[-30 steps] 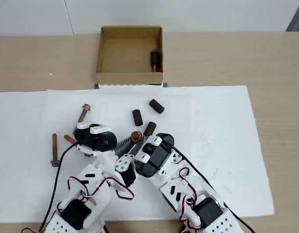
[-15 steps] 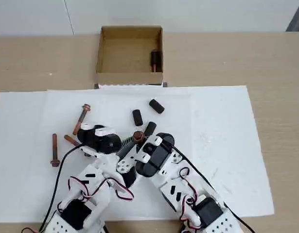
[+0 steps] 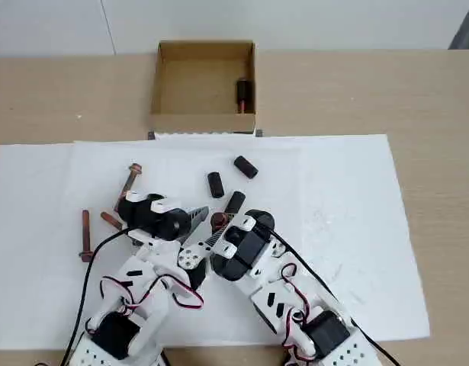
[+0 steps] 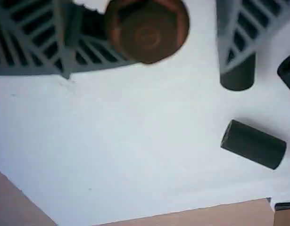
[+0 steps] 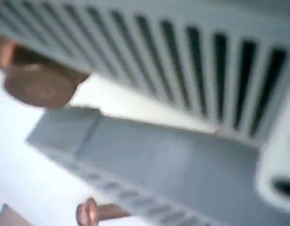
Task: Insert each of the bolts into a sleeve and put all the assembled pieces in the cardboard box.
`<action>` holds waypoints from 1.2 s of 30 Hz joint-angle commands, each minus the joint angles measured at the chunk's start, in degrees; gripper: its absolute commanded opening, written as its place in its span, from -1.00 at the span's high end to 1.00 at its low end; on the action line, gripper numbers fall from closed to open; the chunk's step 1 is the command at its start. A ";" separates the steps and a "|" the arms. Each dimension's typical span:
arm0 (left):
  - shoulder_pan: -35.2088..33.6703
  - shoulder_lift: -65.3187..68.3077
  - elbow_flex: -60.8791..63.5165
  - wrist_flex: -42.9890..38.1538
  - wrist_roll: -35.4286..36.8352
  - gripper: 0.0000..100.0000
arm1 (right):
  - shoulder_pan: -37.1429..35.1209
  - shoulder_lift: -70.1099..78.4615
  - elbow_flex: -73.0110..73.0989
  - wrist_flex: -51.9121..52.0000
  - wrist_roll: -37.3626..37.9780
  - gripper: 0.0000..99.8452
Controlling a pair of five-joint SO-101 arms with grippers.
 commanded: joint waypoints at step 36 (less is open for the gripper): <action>-30.33 -0.35 4.18 4.31 -18.73 0.99 | 20.35 8.22 -25.32 20.09 -7.38 1.00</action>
